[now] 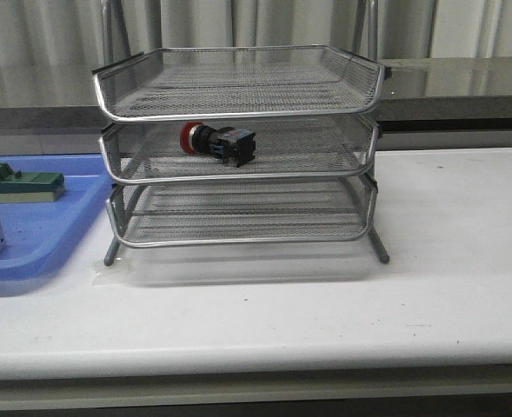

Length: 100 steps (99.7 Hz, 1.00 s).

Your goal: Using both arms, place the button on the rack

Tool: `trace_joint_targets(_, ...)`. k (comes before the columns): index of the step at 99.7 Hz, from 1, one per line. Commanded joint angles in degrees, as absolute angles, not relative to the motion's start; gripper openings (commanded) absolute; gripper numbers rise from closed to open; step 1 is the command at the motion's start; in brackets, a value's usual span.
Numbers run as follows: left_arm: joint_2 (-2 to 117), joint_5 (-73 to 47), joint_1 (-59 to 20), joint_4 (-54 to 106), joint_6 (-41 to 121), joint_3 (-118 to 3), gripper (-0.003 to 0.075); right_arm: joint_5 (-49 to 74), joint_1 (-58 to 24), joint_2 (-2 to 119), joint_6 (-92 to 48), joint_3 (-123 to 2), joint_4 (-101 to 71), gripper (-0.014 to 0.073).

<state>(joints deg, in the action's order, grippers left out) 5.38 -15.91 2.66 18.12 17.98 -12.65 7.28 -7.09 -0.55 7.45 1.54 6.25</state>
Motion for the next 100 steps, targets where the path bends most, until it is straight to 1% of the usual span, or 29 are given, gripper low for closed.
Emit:
trace_joint_targets(1, 5.1, -10.8, 2.6, 7.6, 4.3, -12.9, -0.0020, 2.3, -6.7, -1.5, 7.5, 1.6, 6.6, -0.0069)
trace_joint_targets(9, 3.3, -9.0, 2.6, 0.0, -5.3, -10.9, -0.0020, 2.3, -6.7, -1.5, 7.5, 1.6, 6.6, -0.0069)
trace_joint_targets(16, 1.6, -7.2, 2.6, -2.9, -8.6, -8.8, -0.0020, 2.3, -6.7, -1.5, 7.5, 1.6, 6.6, -0.0069)
trace_joint_targets(28, -1.2, -5.5, 2.1, -3.0, -8.6, -5.5, -0.0020, 2.3, -6.7, -1.5, 7.5, 1.6, 6.6, -0.0069)
trace_joint_targets(46, -2.1, -3.7, -1.5, -3.6, -8.6, -1.4, -0.0020, 2.3, -6.7, -1.5, 7.5, 1.6, 6.6, -0.0069)
trace_joint_targets(62, -2.1, 2.2, -3.8, -3.7, -8.6, 2.2, -0.0020, 2.3, -6.7, -1.5, 7.5, 1.6, 6.6, -0.0069)
trace_joint_targets(100, -2.1, 1.9, -3.7, -4.8, -8.7, 2.1, -0.0020, 2.3, -6.7, -1.5, 7.5, 1.6, 6.6, -0.0069)
